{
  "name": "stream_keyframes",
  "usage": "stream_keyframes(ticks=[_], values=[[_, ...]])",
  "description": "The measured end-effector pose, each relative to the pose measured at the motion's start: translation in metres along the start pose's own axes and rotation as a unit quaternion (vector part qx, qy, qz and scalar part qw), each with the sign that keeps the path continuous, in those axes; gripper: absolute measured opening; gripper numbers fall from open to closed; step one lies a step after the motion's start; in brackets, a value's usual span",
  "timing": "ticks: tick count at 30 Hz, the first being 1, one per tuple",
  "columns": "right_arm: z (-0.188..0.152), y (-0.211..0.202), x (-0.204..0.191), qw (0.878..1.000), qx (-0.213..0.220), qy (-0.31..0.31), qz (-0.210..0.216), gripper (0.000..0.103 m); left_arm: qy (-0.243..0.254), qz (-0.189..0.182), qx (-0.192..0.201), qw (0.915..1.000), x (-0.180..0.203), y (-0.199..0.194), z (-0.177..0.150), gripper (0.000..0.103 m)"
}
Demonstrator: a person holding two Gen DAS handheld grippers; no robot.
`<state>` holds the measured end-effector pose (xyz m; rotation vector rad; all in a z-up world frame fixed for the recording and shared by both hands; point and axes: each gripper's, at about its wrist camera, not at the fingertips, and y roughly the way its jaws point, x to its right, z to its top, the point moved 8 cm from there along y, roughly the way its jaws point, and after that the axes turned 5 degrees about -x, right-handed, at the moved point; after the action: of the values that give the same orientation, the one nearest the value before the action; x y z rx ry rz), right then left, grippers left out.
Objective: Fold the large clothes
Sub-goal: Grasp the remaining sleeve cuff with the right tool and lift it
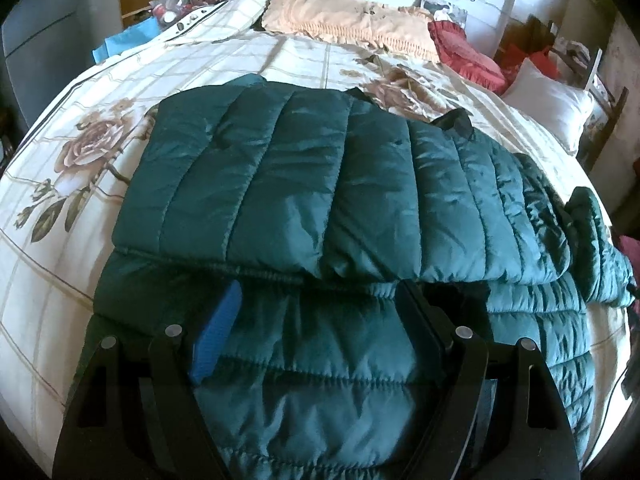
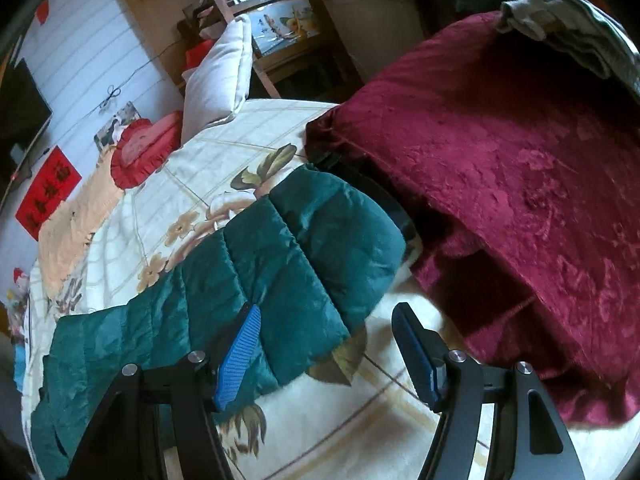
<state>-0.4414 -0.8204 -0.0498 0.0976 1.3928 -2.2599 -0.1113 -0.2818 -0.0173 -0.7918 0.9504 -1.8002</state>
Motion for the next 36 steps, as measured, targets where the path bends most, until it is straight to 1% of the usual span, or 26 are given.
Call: stream_keyframes(ticks=[6, 10, 16, 17, 19, 20, 21, 22, 24, 26, 31, 36], values=[[0.011, 0.010, 0.001, 1.000, 0.003, 0.013, -0.005, 0.066, 0.001, 0.000, -0.002, 1.0000, 0.001, 0.002, -0.003, 0.080], [0.019, 0.015, 0.009, 0.999, 0.009, 0.042, -0.007, 0.066, -0.003, 0.000, -0.006, 1.0000, 0.001, 0.005, -0.005, 0.080], [0.029, 0.024, 0.005, 0.999, 0.015, 0.033, -0.017, 0.065, -0.002, 0.002, -0.006, 1.0000, 0.002, 0.005, -0.006, 0.080], [0.031, 0.024, 0.005, 0.999, 0.017, 0.032, -0.019, 0.063, -0.002, 0.002, -0.006, 1.0000, 0.002, 0.005, -0.006, 0.080], [0.033, 0.026, 0.006, 0.999, 0.017, 0.026, -0.031, 0.042, 0.000, 0.003, -0.008, 1.0000, 0.002, 0.006, -0.007, 0.080], [0.033, 0.027, 0.007, 0.999, 0.017, 0.025, -0.032, 0.036, 0.000, 0.003, -0.008, 1.0000, 0.001, 0.007, -0.007, 0.080], [0.033, 0.026, 0.007, 0.999, 0.017, 0.025, -0.028, 0.025, 0.000, 0.004, -0.008, 1.0000, 0.001, 0.007, -0.006, 0.080], [0.034, 0.024, 0.007, 0.999, 0.021, 0.023, -0.027, 0.018, 0.001, 0.004, -0.008, 1.0000, 0.001, 0.007, -0.006, 0.080], [0.035, 0.017, 0.003, 0.999, 0.029, 0.014, -0.019, 0.012, 0.002, 0.005, -0.009, 0.9999, -0.001, 0.007, -0.006, 0.080], [0.037, 0.004, -0.003, 0.999, 0.042, 0.009, 0.002, 0.011, 0.001, 0.004, -0.008, 1.0000, 0.000, 0.007, -0.006, 0.080], [0.042, -0.042, -0.030, 0.994, 0.079, -0.007, 0.078, 0.010, -0.002, -0.002, -0.004, 1.0000, 0.001, 0.005, -0.004, 0.080], [0.032, -0.074, -0.070, 0.988, 0.088, -0.051, 0.117, 0.010, -0.001, -0.010, 0.006, 0.9999, 0.002, -0.006, -0.003, 0.080]])
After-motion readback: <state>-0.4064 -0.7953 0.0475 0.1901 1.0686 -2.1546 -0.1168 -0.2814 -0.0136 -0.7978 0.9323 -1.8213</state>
